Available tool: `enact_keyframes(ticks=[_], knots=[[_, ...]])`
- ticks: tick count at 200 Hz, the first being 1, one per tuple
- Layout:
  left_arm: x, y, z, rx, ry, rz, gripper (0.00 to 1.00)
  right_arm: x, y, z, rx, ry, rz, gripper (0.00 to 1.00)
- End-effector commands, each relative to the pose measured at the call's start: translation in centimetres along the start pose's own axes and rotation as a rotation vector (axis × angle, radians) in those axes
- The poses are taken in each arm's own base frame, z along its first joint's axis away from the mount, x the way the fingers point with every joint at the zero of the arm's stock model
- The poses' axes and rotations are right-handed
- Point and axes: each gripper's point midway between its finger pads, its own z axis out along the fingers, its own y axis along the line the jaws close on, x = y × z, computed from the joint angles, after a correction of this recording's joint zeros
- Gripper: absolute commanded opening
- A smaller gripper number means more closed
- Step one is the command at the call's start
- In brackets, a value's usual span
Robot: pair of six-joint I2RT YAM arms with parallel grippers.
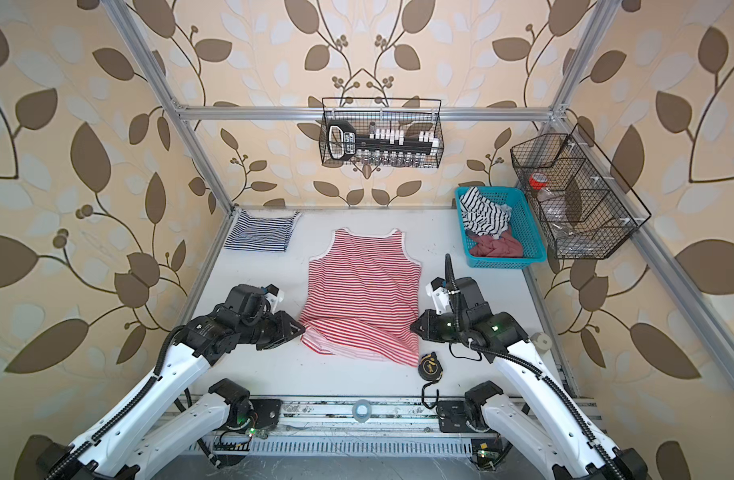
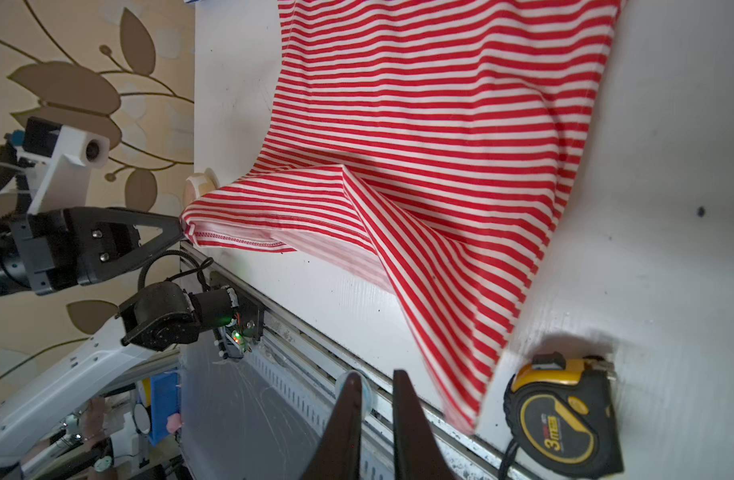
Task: Fold and stack the tank tops
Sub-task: 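Swing the tank top down and lay it flat toward the robot with both grippers, then release the tank top and move both grippers to its shoulder straps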
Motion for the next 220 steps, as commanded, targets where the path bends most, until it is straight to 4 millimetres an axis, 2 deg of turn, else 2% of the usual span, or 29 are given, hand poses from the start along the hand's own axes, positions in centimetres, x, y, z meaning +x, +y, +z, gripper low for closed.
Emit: enact_keyframes(ticks=[1, 25, 70, 85, 103, 115, 135, 149, 159, 176, 200, 217, 220], knots=[[2.1, 0.5, -0.3, 0.003, 0.066, -0.023, 0.36, 1.9, -1.6, 0.0, 0.084, 0.054, 0.051, 0.25], [2.3, -0.1, -1.3, 0.02, 0.063, 0.017, 0.46, 1.2, -1.9, 0.4, 0.11, 0.043, 0.034, 0.28], [0.4, -5.8, -4.2, 0.167, 0.033, 0.198, 0.54, -1.7, -1.2, 3.3, 0.085, 0.035, 0.006, 0.25], [-2.3, -7.0, -4.2, 0.158, -0.065, 0.244, 0.53, -3.2, -1.3, 4.4, 0.073, 0.019, 0.012, 0.23], [-7.6, -8.4, -3.3, 0.104, -0.202, 0.271, 0.47, -5.2, -1.9, 5.8, 0.049, 0.014, 0.042, 0.15], [-11.1, -9.1, -1.6, 0.035, -0.223, 0.275, 0.44, -6.3, -2.7, 6.8, 0.05, 0.016, 0.065, 0.07], [-15.9, -9.6, 3.4, -0.082, -0.134, 0.256, 0.39, -8.1, -3.4, 8.3, 0.061, 0.026, 0.076, 0.01], [-18.0, -9.4, 8.1, -0.131, 0.001, 0.243, 0.32, -8.8, -3.5, 9.3, 0.058, 0.041, 0.074, 0.0], [-19.3, -9.7, 10.7, -0.138, 0.061, 0.241, 0.29, -9.1, -3.4, 10.2, 0.046, 0.054, 0.073, 0.0], [-21.4, -9.1, 15.0, -0.15, 0.113, 0.223, 0.26, -9.2, -4.3, 11.6, 0.072, 0.082, 0.079, 0.0], [-24.0, -7.6, 18.9, -0.137, 0.151, 0.153, 0.22, -9.1, -6.4, 13.0, 0.156, 0.118, 0.092, 0.0], [-25.3, -6.1, 20.8, -0.124, 0.157, 0.104, 0.21, -9.1, -7.1, 13.9, 0.18, 0.136, 0.098, 0.0], [-26.2, -6.4, 20.7, -0.113, 0.138, 0.104, 0.21, -9.1, -7.2, 14.0, 0.183, 0.138, 0.102, 0.0]])
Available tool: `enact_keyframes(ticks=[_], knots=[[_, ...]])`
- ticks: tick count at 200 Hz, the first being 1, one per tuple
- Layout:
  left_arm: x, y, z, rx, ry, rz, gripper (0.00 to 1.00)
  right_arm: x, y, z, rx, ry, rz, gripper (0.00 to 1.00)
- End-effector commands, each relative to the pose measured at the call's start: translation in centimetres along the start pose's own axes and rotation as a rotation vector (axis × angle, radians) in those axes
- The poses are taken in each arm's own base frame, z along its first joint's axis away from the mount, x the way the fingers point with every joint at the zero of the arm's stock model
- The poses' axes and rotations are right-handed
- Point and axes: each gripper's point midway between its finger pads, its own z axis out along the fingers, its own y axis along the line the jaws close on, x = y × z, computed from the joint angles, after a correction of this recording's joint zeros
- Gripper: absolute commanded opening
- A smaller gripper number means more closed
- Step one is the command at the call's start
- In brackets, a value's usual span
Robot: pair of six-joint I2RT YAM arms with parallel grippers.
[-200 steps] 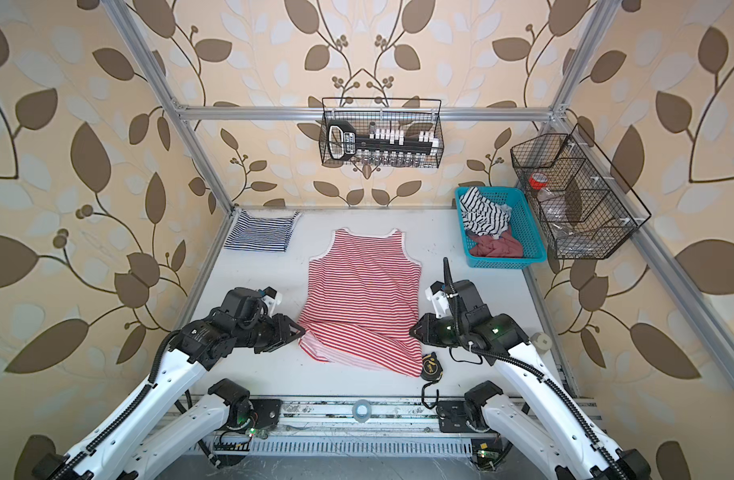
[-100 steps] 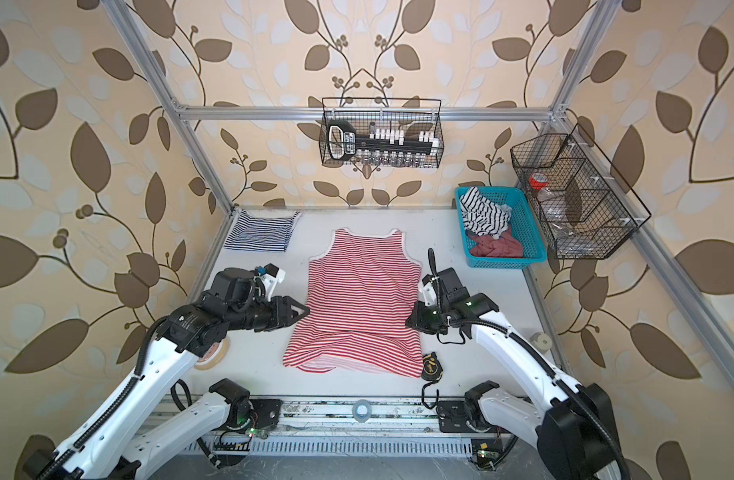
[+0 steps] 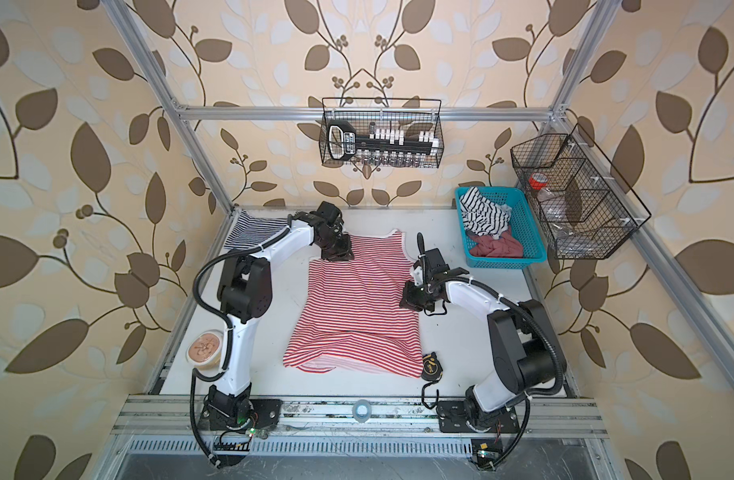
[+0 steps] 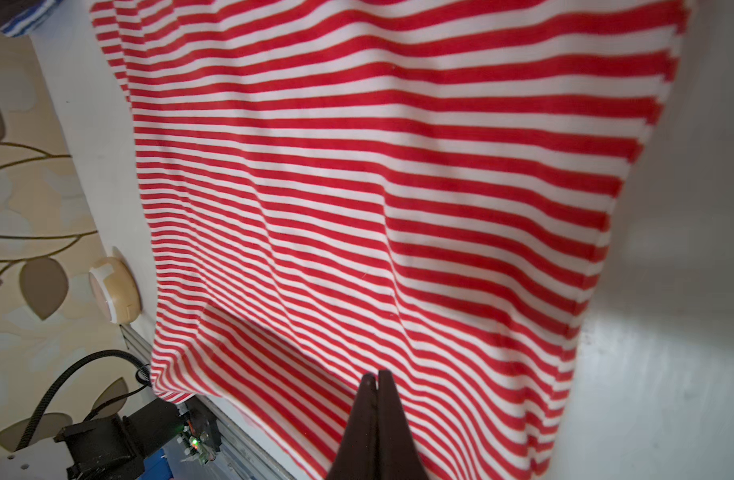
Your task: Fold and stack the tank tops
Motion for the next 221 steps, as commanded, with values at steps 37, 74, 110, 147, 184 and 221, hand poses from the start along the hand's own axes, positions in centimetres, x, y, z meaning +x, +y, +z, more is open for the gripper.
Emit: enact_keyframes(ticks=[37, 74, 110, 147, 184, 221], knots=[[-4.2, 4.2, -0.3, 0.024, -0.024, -0.14, 0.21, -2.6, -1.0, 2.1, 0.093, 0.014, -0.023, 0.0], [-3.6, 8.3, 0.6, -0.018, -0.035, -0.244, 0.21, -5.1, -1.3, 3.4, 0.15, 0.033, -0.029, 0.0], [-2.3, 10.2, 1.8, -0.031, -0.009, -0.298, 0.21, -7.5, -1.0, 4.2, 0.18, 0.044, -0.045, 0.0], [0.0, 11.8, 2.1, -0.071, 0.007, -0.366, 0.2, -9.9, -1.6, 5.2, 0.195, 0.061, -0.044, 0.0], [1.4, 14.6, 0.3, -0.144, -0.057, -0.433, 0.18, -12.7, -1.2, 6.3, 0.195, 0.075, -0.056, 0.0], [3.0, 17.0, -0.3, -0.206, -0.06, -0.478, 0.17, -15.5, 0.0, 6.9, 0.177, 0.058, -0.069, 0.0]])
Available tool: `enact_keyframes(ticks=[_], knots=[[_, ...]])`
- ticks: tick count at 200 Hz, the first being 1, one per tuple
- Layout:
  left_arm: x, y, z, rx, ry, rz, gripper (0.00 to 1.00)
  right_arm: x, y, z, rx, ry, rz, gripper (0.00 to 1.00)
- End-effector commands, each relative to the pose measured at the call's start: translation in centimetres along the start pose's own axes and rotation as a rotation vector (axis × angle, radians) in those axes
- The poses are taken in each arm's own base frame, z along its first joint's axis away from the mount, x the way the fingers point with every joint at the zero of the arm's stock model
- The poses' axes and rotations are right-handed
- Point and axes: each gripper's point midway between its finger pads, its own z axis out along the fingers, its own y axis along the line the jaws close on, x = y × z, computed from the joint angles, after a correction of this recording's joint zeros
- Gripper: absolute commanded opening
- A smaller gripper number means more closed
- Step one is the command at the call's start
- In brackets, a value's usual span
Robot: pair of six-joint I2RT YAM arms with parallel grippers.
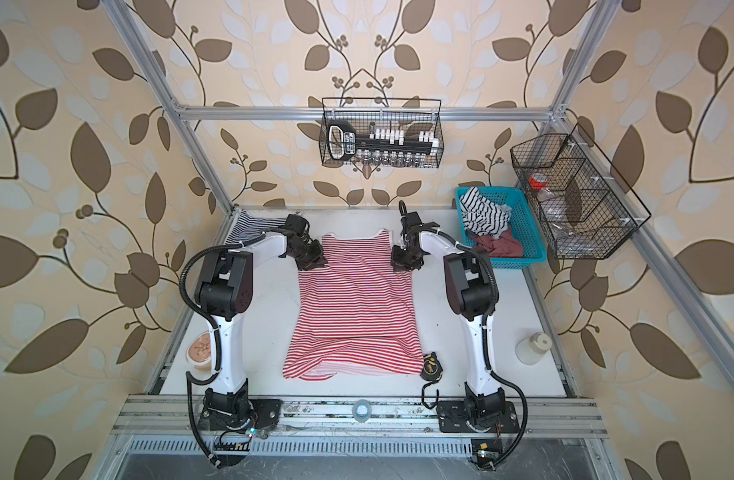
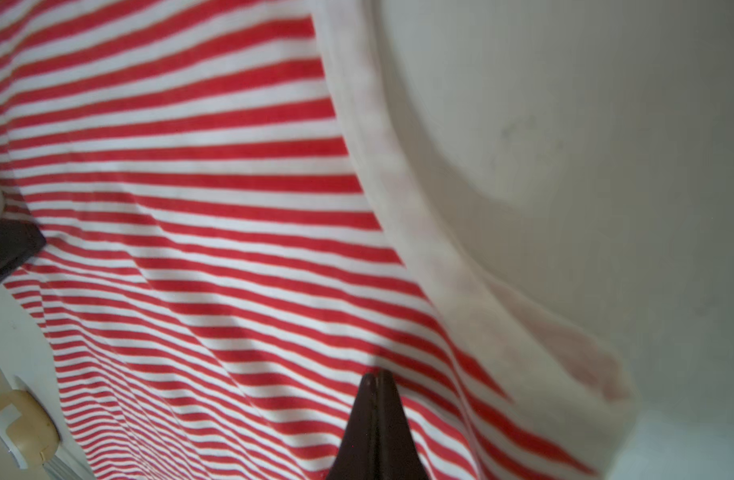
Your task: Fold and stack the tank tops
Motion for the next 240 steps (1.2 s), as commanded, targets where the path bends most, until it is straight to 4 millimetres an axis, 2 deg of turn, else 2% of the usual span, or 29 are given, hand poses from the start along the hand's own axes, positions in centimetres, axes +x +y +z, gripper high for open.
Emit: enact_keyframes(ticks=[1, 48, 68, 91, 108, 122, 140, 152, 158, 168, 183, 211, 221, 240], knots=[[2.0, 7.2, 0.7, -0.23, 0.029, -0.114, 0.17, -0.5, 0.0, 0.5, 0.016, 0.039, -0.015, 0.0], [3.5, 9.7, 0.7, -0.286, 0.02, -0.157, 0.17, -2.7, 1.7, 2.2, -0.026, 0.044, -0.035, 0.0], [4.0, 11.0, 0.2, -0.324, 0.014, -0.19, 0.17, -3.4, 2.4, 3.0, -0.049, 0.044, -0.037, 0.0], [4.4, 12.2, -0.9, -0.349, -0.012, -0.235, 0.17, -4.5, 4.0, 2.8, -0.094, 0.024, -0.073, 0.0], [3.8, 11.1, -2.0, -0.317, -0.047, -0.235, 0.17, -5.1, 5.5, 1.0, -0.136, -0.014, -0.116, 0.0], [2.6, 9.0, -3.5, -0.275, -0.081, -0.213, 0.19, -5.6, 7.1, -2.4, -0.178, -0.095, -0.16, 0.0], [0.7, 5.1, -6.3, -0.222, -0.141, -0.151, 0.23, -5.3, 8.3, -6.9, -0.218, -0.202, -0.193, 0.0], [-0.1, 2.4, -7.9, -0.198, -0.173, -0.093, 0.24, -4.2, 8.5, -9.9, -0.215, -0.253, -0.207, 0.0], [-0.3, 1.0, -8.6, -0.185, -0.183, -0.064, 0.25, -3.2, 8.2, -10.6, -0.206, -0.255, -0.208, 0.02], [-0.5, -1.2, -9.3, -0.158, -0.188, -0.012, 0.26, -1.2, 7.8, -11.3, -0.193, -0.24, -0.21, 0.05], [-0.2, -4.3, -9.1, -0.123, -0.168, 0.07, 0.26, 2.6, 6.4, -10.9, -0.135, -0.176, -0.207, 0.1], [2.0, -7.9, -5.3, -0.051, -0.022, 0.203, 0.19, 9.8, 3.5, -8.2, -0.011, -0.048, -0.186, 0.12], [3.0, -8.5, -3.5, -0.035, 0.037, 0.231, 0.17, 11.8, 3.1, -7.3, -0.005, -0.016, -0.181, 0.11], [4.3, -8.6, -0.5, -0.021, 0.123, 0.256, 0.16, 15.6, 2.3, -5.7, 0.0, 0.054, -0.163, 0.0]])
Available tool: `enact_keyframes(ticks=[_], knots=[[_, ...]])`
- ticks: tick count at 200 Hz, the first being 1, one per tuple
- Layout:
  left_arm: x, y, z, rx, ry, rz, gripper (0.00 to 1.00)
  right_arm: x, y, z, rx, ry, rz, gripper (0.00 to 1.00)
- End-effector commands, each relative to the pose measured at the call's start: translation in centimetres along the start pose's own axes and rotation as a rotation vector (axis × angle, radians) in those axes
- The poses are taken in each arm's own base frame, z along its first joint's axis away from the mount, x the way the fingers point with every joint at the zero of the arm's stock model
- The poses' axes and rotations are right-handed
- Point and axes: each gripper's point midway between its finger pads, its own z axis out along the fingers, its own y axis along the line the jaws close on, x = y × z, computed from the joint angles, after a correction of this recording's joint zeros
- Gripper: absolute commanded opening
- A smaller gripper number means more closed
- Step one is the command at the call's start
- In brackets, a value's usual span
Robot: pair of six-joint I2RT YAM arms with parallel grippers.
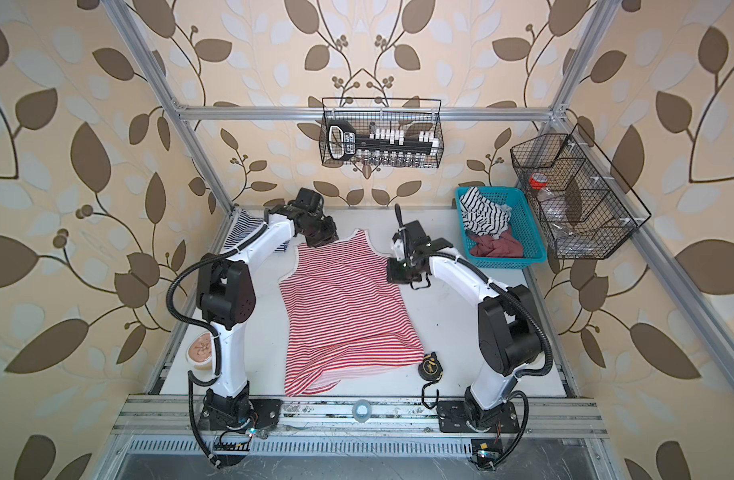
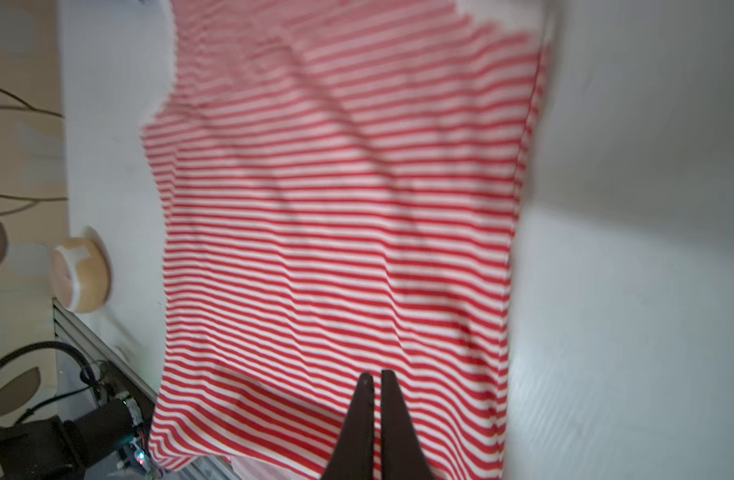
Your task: Fold and stack the tank tops
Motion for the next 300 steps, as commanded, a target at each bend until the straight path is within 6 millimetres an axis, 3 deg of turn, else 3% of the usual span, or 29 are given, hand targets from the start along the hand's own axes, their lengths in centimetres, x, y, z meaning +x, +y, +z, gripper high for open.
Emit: enact_keyframes(ticks=[1, 23, 60, 85, 104, 153, 157, 180, 214, 250, 300], knots=[[4.9, 1.8, 4.9, -0.018, 0.234, 0.036, 0.16, 5.9, -2.0, 2.5, 0.071, 0.137, 0.053, 0.0], [5.7, 2.2, 7.0, -0.017, 0.276, 0.043, 0.14, 8.6, -2.3, 3.4, 0.09, 0.191, 0.055, 0.0], [5.7, 3.6, 9.0, -0.054, 0.278, 0.036, 0.13, 11.3, -3.9, 4.8, 0.145, 0.264, 0.078, 0.0], [5.4, 5.6, 9.9, -0.093, 0.239, -0.024, 0.11, 11.7, -5.1, 6.3, 0.176, 0.306, 0.097, 0.0], [4.9, 7.5, 10.2, -0.112, 0.223, -0.089, 0.11, 11.0, -5.9, 7.5, 0.187, 0.317, 0.119, 0.0], [3.3, 11.1, 8.1, -0.132, 0.152, -0.227, 0.1, 6.4, -7.9, 8.7, 0.218, 0.293, 0.167, 0.0], [3.3, 11.5, 8.0, -0.138, 0.147, -0.234, 0.1, 5.1, -7.8, 8.5, 0.218, 0.269, 0.162, 0.0], [3.2, 13.2, 7.2, -0.165, 0.123, -0.28, 0.11, 1.9, -8.9, 8.4, 0.229, 0.252, 0.163, 0.0], [5.0, 15.3, 7.0, -0.183, 0.14, -0.353, 0.11, -3.1, -10.8, 8.8, 0.236, 0.233, 0.163, 0.0], [6.9, 15.7, 6.3, -0.183, 0.165, -0.382, 0.11, -7.9, -11.8, 9.2, 0.235, 0.204, 0.144, 0.0], [9.9, 16.4, 4.7, -0.189, 0.194, -0.417, 0.11, -11.3, -13.5, 10.0, 0.212, 0.19, 0.15, 0.0]])
